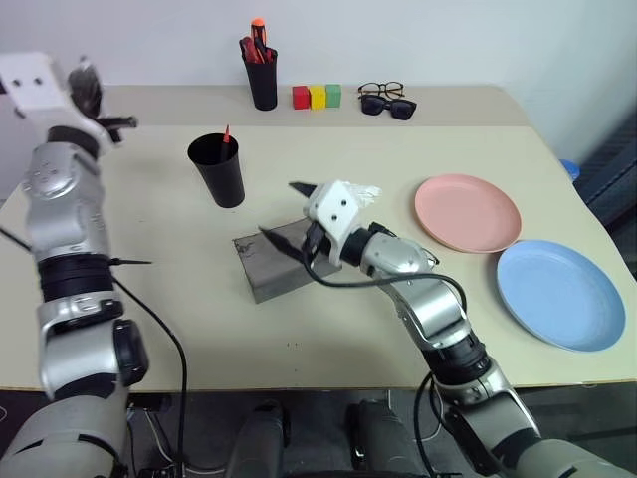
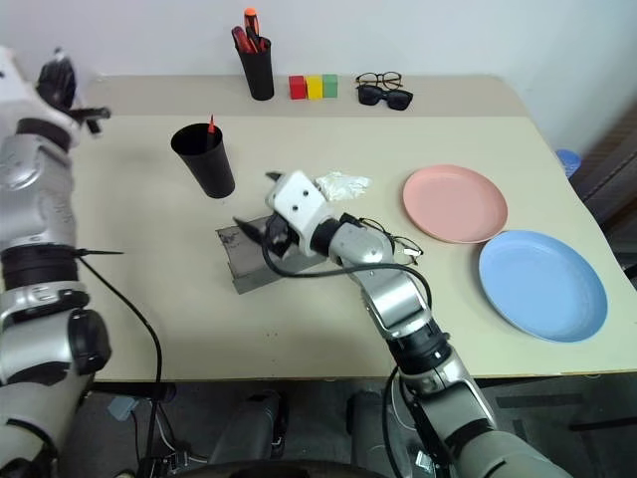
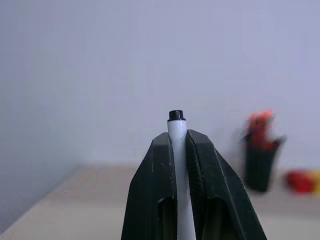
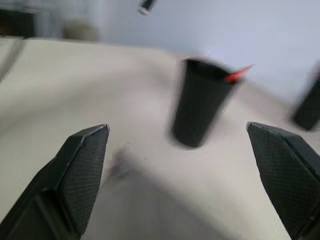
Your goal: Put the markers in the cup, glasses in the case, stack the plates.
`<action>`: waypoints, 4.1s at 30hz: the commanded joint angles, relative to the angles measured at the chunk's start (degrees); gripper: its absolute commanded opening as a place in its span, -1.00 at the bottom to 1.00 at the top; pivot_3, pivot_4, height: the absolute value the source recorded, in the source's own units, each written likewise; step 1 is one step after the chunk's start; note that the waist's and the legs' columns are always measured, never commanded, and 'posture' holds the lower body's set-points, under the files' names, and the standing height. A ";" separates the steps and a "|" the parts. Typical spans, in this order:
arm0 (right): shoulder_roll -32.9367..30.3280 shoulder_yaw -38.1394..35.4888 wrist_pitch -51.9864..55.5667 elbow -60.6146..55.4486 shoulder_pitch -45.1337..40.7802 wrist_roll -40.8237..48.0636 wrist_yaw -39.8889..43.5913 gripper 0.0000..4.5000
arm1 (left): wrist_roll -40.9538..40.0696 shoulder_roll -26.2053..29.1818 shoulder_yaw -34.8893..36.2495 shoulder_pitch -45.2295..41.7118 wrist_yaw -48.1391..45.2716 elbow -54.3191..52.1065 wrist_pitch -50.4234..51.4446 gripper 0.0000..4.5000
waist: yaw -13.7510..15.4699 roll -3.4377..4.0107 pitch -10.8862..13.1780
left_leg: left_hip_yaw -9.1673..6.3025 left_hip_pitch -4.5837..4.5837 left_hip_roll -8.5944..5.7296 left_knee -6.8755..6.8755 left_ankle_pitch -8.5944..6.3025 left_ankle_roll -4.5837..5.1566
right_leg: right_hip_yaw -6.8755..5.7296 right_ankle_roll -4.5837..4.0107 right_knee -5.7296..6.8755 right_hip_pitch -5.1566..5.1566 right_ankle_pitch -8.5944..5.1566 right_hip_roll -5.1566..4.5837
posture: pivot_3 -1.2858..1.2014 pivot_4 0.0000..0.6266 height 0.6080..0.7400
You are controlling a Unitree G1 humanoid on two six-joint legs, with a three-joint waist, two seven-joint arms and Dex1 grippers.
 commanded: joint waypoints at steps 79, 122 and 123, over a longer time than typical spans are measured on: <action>-33.45 -9.13 21.01 -17.71 14.18 0.40 8.70 1.00 | -1.46 9.29 -28.19 18.31 -52.85 -23.29 18.76 0.02 | -1.85 0.13 0.07 | -0.01 0.24 0.19 0.04 -0.08 0.15 | 0.03 -0.03 -0.17 0.40 -0.03 0.26 | 0.03 -0.52 1.00; -32.57 3.82 27.41 -8.60 4.17 -15.07 8.59 -0.99 | -10.17 9.89 -16.10 40.26 -41.15 -43.52 25.13 0.05 | -1.56 0.15 0.07 | -0.01 0.27 0.20 0.03 -0.09 0.17 | 0.05 -0.03 -0.20 0.42 -0.03 0.19 | 0.03 -0.52 1.00; -32.70 3.87 26.88 -8.65 4.14 -15.36 8.60 -0.99 | -10.04 9.98 -15.88 40.30 -40.86 -43.53 25.15 0.05 | -1.57 0.15 0.07 | -0.01 0.27 0.20 0.03 -0.09 0.17 | 0.05 -0.03 -0.20 0.42 -0.03 0.19 | 0.03 -0.52 1.00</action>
